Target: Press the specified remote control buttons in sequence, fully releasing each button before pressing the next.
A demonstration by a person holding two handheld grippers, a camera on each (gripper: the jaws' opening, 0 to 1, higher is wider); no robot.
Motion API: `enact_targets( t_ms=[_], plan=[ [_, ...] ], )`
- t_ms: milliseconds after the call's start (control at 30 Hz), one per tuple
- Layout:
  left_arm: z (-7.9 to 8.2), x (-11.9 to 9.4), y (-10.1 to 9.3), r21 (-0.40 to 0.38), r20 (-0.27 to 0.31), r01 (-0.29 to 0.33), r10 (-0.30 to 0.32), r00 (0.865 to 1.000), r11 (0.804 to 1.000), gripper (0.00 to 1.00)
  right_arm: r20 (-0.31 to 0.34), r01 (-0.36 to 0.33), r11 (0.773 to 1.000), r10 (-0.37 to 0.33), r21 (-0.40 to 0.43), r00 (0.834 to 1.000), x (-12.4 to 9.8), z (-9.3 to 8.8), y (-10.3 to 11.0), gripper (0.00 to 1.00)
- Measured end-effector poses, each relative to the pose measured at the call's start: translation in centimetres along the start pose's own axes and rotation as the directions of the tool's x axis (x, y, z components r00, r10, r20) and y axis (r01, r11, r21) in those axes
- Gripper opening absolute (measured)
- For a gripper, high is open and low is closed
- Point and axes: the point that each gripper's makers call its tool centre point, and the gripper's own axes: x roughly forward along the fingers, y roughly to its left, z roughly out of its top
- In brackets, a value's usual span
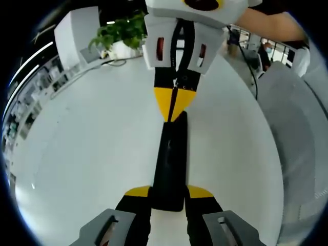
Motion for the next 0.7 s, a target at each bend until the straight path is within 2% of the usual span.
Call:
enact_targets(
  t_ms=[700],
  plan=[
    [0.1, 0.0, 0.1, -0.002, 0.012, 0.000, 0.000, 1.000, 1.000, 0.24, -0.005, -0.039, 0.999, 0.039, -0.009, 0.999, 1.2, -0.1, 0.5, 0.00]
  ],
)
